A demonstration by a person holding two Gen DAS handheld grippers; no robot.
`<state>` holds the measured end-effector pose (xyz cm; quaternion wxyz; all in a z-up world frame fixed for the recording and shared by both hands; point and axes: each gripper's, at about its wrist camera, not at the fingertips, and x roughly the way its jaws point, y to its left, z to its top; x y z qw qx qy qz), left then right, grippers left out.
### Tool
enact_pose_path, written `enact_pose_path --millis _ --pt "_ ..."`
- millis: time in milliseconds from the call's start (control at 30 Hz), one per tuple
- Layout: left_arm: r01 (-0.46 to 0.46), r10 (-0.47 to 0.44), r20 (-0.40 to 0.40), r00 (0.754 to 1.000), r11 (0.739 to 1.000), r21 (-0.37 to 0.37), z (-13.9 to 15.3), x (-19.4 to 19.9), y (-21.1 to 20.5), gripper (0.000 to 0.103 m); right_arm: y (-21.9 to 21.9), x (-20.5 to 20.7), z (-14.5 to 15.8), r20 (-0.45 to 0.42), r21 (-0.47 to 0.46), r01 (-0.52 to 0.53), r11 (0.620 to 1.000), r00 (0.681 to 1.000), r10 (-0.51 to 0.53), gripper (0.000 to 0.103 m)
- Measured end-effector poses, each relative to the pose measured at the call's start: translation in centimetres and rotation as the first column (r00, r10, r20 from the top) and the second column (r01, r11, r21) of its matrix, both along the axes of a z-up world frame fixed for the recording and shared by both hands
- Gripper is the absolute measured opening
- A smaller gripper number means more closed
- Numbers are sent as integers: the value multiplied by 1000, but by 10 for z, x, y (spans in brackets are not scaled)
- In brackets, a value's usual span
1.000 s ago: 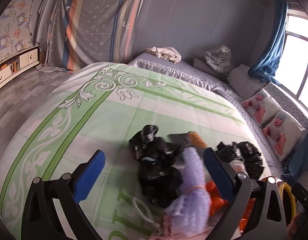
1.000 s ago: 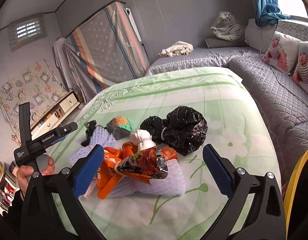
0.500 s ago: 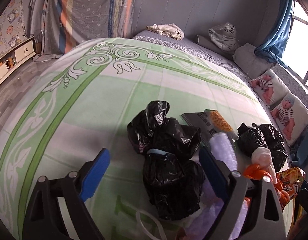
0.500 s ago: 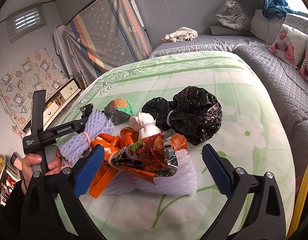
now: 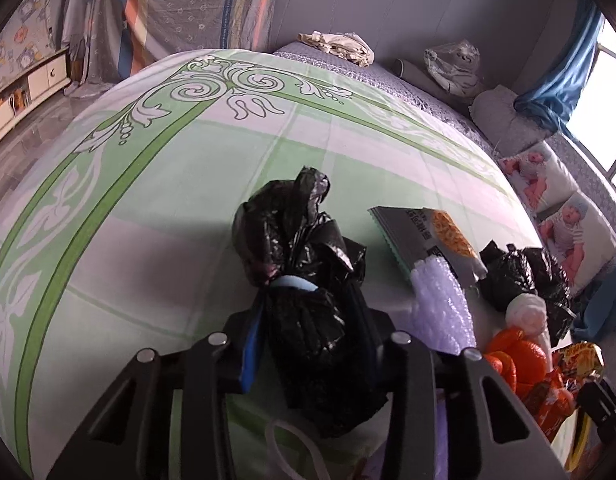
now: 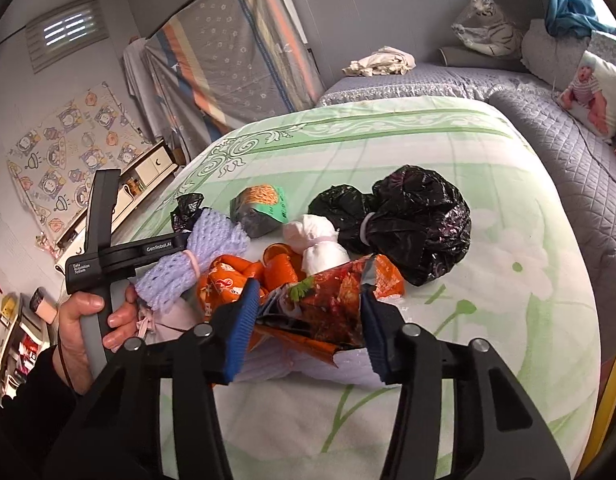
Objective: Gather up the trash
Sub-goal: 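Grasp the black plastic bag with the left tool while the right tool grasps the orange wrapper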
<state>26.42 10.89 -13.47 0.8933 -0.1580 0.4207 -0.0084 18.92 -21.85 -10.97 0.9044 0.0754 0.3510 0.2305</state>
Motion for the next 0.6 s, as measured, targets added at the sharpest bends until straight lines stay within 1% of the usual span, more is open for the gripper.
enact_pose_path --millis 100,200,400,500,600 --pt "-13 13 3 1000 1000 -18 -1 -4 5 30 0 -3 4 8 1 -14 1000 1000 14 38" --pt "-26 27 18 999 999 -33 3 -10 8 28 -4 -9 11 19 13 -18 1000 1000 18 36" --pt "-44 47 69 997 998 -43 17 -24 13 24 -15 -17 23 35 42 -3 999 999 2 35" --pt "-38 42 96 994 999 -36 25 -31 11 23 -19 -22 28 38 56 14 998 999 -16 35" --pt "-36 41 116 992 998 -47 32 -35 11 23 -24 -28 32 42 69 26 997 999 -29 35"
